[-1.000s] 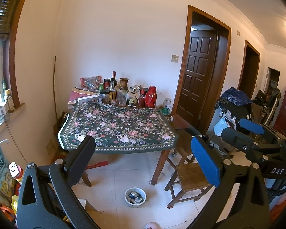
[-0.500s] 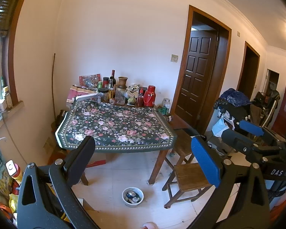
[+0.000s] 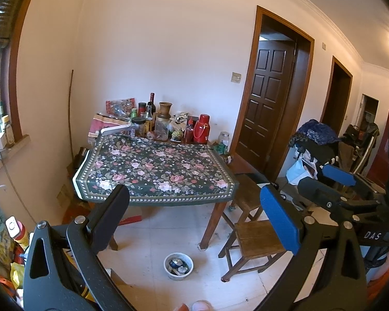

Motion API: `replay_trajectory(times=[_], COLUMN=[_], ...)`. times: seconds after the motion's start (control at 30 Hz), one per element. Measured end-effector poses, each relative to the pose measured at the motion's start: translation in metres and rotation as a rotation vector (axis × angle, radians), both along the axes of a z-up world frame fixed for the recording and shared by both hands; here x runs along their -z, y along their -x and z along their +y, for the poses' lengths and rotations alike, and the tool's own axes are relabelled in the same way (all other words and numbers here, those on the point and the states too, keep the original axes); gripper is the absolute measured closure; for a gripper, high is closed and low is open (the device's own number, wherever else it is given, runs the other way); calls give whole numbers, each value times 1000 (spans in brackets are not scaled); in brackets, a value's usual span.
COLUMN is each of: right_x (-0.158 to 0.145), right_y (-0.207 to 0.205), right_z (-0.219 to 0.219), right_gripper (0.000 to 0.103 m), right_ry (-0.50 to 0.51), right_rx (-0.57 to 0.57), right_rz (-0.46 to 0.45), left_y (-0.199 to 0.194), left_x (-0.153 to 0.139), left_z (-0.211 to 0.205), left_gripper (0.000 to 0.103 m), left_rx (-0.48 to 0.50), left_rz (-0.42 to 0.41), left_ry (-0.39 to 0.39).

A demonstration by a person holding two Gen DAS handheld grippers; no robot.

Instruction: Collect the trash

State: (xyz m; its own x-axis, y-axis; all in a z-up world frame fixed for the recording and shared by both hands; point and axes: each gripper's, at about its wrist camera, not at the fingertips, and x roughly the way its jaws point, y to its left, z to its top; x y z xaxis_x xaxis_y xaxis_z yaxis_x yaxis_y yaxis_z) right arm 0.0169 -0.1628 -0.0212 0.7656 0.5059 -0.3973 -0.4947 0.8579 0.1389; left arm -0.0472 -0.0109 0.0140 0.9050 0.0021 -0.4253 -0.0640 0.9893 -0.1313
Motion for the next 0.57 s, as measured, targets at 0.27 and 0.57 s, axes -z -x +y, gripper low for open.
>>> replay_trajectory(times=[0.27,0.57], right_x=[3,8], right_y=[-6,-18], right_z=[0,4], right_gripper=[1,1], right_ry=[0,6], right_rx=[0,3], right_rz=[12,35], left_y=[-4,-20], left_x=[1,5], left_z=[-4,-8], left_gripper=[2,2], left_rx=[2,-2], left_rz=[15,43], left_ry=[10,11])
